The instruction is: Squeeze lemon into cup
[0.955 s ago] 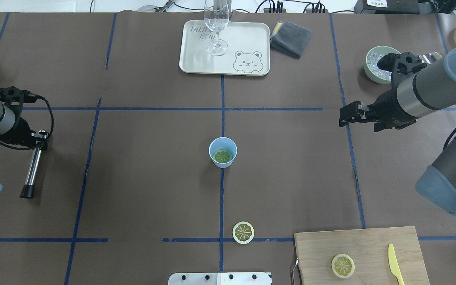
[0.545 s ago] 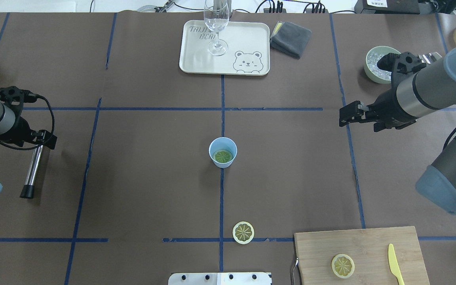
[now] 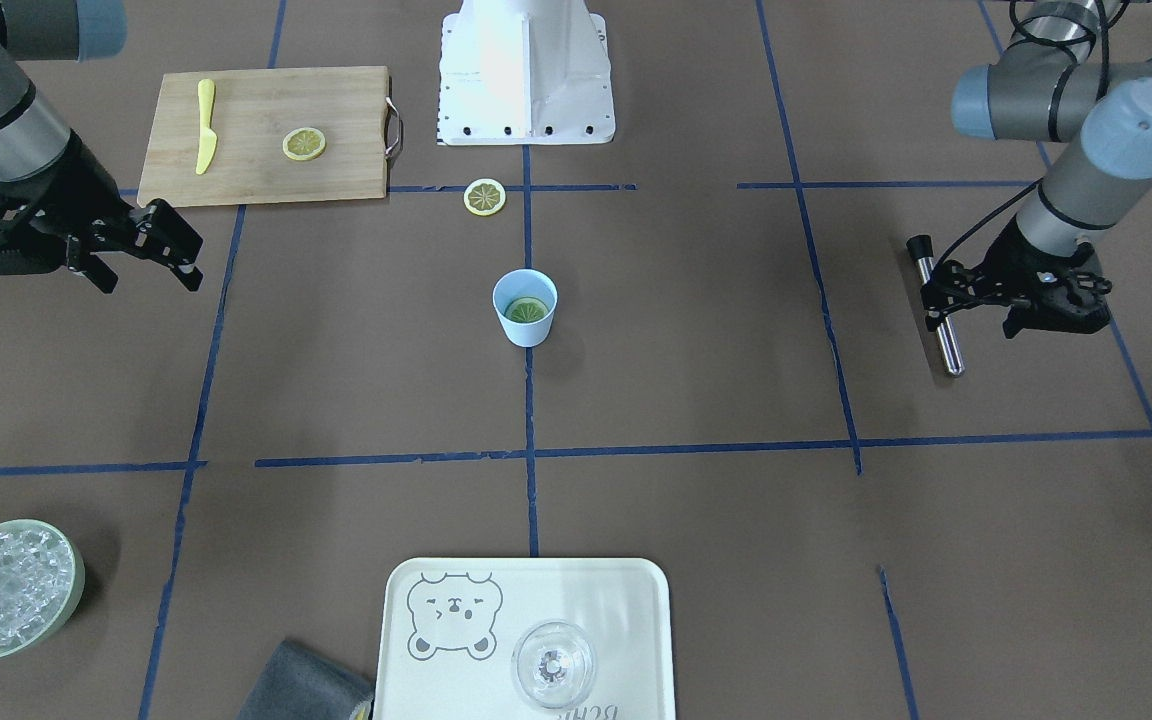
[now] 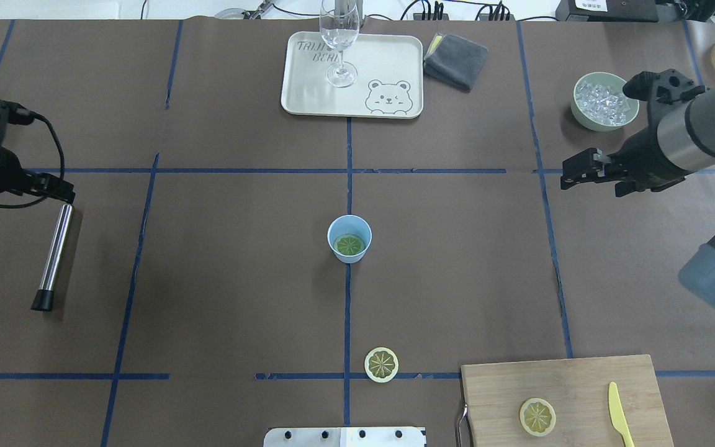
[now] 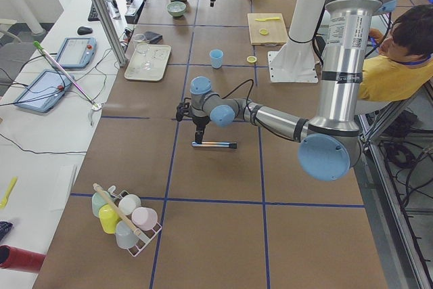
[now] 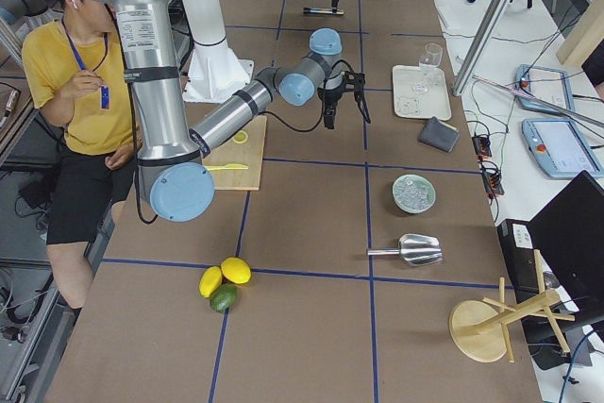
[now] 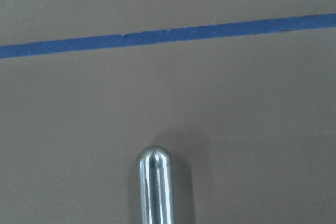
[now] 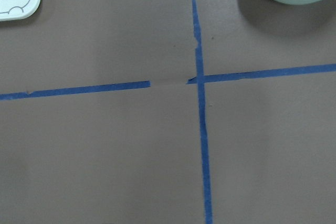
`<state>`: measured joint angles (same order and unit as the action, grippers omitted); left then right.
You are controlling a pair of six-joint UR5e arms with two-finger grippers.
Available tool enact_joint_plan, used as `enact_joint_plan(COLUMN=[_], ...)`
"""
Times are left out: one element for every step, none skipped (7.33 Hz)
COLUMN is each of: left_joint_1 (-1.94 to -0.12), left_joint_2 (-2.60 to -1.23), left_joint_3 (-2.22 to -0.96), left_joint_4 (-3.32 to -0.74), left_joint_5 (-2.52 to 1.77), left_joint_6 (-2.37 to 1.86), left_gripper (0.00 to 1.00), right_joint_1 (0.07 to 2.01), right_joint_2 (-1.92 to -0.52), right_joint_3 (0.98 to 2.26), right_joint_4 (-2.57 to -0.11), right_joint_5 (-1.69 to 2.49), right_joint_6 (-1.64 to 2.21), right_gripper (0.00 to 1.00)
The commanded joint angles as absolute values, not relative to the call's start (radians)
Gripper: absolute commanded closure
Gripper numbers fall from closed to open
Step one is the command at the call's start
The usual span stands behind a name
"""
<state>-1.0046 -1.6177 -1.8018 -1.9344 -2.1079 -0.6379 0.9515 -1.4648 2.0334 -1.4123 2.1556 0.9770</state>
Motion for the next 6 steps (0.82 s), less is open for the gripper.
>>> enact_joint_plan(left_joint_1=[-1.211,-1.289,-1.333,-1.376,-1.428,-1.442], left_joint_2=[-1.559,-1.534,-1.505,-1.497,-1.477,-1.479], left_joint_3=[-1.848,-1.839,-1.839,-1.839,-1.842,-1.838], left_joint_4=[-1.910,-1.910,-1.910,-1.890,-1.818,-1.775], left_joint_5=[-2.291,-2.322,-2.324,-2.325,-2.326,-2.326], left_joint_6=[-0.385,-0.277,-0.241,-0.182,-0.079,-0.004], left_gripper=[0.00,0.00,0.00,0.00,0.00,0.00], right_joint_1=[1.107,1.177,1.266,1.337,1.412,1.467], right_joint_2=[-1.532,-1.561,-1.592,-1.595,-1.594,-1.586], right_joint_3=[1.991,1.950,1.878,1.800,1.710,1.634], right_joint_4=[-1.420,-1.424,-1.422,-1.422,-1.422,-1.425], right_joint_5=[2.253,2.299,2.315,2.333,2.368,2.378], right_joint_6=[0.750,0.627,0.457,0.311,0.167,0.041], right_gripper=[0.00,0.00,0.00,0.00,0.00,0.00])
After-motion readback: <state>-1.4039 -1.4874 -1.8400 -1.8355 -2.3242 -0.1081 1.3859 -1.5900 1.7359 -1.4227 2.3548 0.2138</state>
